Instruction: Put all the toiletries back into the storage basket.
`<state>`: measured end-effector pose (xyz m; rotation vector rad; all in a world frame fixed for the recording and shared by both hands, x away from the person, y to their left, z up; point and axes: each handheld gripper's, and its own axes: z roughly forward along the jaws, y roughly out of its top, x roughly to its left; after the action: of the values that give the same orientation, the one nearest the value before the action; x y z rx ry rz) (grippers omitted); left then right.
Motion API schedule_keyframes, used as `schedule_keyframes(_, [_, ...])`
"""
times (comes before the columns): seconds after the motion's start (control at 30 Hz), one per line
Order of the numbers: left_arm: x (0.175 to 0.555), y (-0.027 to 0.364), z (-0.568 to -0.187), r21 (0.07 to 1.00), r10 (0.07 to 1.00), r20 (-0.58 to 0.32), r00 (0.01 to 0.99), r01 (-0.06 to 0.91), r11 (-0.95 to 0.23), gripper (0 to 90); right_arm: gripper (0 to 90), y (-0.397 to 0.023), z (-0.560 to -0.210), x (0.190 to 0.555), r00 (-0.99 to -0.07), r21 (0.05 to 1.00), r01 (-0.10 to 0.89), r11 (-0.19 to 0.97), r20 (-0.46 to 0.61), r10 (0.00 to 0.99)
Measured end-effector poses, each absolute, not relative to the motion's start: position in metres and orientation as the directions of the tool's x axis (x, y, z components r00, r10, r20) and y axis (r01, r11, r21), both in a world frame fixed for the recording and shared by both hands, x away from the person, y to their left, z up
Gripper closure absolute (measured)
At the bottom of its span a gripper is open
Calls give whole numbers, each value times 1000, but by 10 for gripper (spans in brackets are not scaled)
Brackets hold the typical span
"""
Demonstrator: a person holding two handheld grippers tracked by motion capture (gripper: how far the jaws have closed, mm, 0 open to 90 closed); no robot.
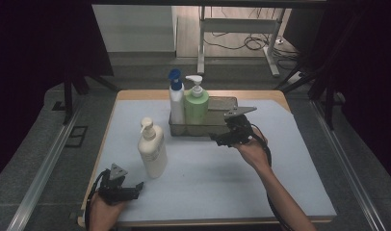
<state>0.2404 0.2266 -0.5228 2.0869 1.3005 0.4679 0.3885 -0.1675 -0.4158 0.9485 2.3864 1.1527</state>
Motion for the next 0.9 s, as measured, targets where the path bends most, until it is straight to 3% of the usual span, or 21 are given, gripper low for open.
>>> schedule_keyframes(0.27, [240,226,-523,672,893,-30,449,670,-315,122,0,-181,-413,369,-734,785,405,468,-26,678])
schedule_keyframes(0.9, [241,227,-523,672,892,-27,452,669,-319,122,0,-221,-435,322,-706,776,442,450,-8,708])
